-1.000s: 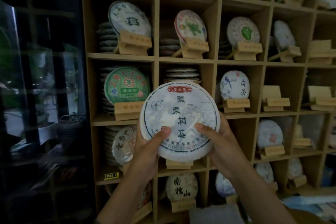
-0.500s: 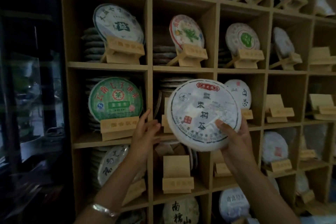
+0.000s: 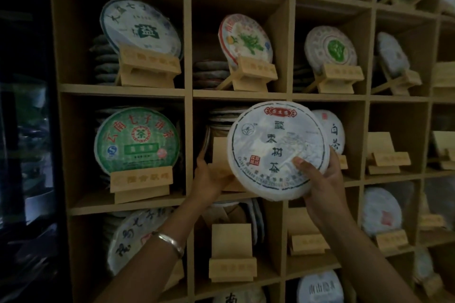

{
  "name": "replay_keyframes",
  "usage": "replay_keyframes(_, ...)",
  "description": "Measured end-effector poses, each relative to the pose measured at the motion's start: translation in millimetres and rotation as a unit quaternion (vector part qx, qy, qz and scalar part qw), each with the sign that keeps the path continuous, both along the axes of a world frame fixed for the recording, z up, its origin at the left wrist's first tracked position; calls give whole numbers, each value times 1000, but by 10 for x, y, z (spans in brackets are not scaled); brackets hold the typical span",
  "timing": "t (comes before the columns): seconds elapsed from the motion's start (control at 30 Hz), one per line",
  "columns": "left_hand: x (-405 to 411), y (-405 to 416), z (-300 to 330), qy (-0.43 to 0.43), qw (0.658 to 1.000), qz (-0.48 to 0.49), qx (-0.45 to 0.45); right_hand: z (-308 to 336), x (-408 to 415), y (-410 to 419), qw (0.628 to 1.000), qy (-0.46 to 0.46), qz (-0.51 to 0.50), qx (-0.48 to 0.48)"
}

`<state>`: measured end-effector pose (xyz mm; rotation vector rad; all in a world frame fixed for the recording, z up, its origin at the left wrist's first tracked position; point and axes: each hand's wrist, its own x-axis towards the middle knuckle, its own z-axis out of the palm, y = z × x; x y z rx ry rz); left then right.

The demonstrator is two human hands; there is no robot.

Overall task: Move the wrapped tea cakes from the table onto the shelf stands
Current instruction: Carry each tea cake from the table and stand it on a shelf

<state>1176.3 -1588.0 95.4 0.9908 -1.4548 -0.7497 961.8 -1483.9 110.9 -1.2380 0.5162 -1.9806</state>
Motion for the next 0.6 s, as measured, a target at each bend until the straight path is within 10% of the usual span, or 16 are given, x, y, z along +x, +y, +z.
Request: replay_keyframes(0.6, 133, -293, -174, 16, 998, -46, 38, -35, -156, -143, 1000, -5, -4, -3)
